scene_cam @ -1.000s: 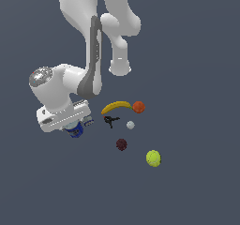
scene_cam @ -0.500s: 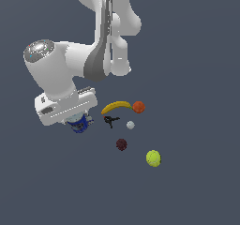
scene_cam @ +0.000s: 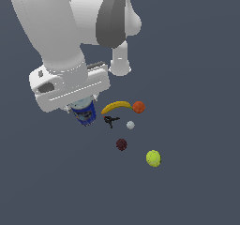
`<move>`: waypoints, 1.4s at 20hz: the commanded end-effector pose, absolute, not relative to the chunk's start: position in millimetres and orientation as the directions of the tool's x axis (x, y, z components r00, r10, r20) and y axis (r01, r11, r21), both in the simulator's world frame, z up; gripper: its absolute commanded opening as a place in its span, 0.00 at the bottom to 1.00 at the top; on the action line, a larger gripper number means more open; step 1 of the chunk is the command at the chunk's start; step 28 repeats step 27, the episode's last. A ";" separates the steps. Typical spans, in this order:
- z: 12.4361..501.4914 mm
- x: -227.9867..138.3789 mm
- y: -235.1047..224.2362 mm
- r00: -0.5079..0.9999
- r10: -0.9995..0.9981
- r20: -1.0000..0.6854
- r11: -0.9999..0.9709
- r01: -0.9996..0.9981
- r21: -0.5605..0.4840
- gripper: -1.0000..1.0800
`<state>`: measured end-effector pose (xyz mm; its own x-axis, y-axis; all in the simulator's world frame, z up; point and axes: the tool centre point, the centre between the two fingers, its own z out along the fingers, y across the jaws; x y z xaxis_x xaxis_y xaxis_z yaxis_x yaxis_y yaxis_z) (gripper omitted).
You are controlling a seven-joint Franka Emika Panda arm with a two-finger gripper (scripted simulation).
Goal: Pick up a designated object from a clutter of objects.
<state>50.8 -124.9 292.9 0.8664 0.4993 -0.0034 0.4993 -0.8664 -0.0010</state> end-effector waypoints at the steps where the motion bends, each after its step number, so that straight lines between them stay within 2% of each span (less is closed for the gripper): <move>1: 322.0 55.7 -111.0 0.867 0.499 -0.001 -0.867 0.499 0.002 0.00; 8: 389.0 69.3 -76.4 0.867 0.499 0.000 -0.867 0.499 0.001 0.00; 14: 426.4 78.1 -57.5 0.867 0.498 0.000 -0.867 0.498 0.000 0.00; 28: 453.5 85.6 -43.7 0.867 0.498 0.000 -0.867 0.498 0.000 0.00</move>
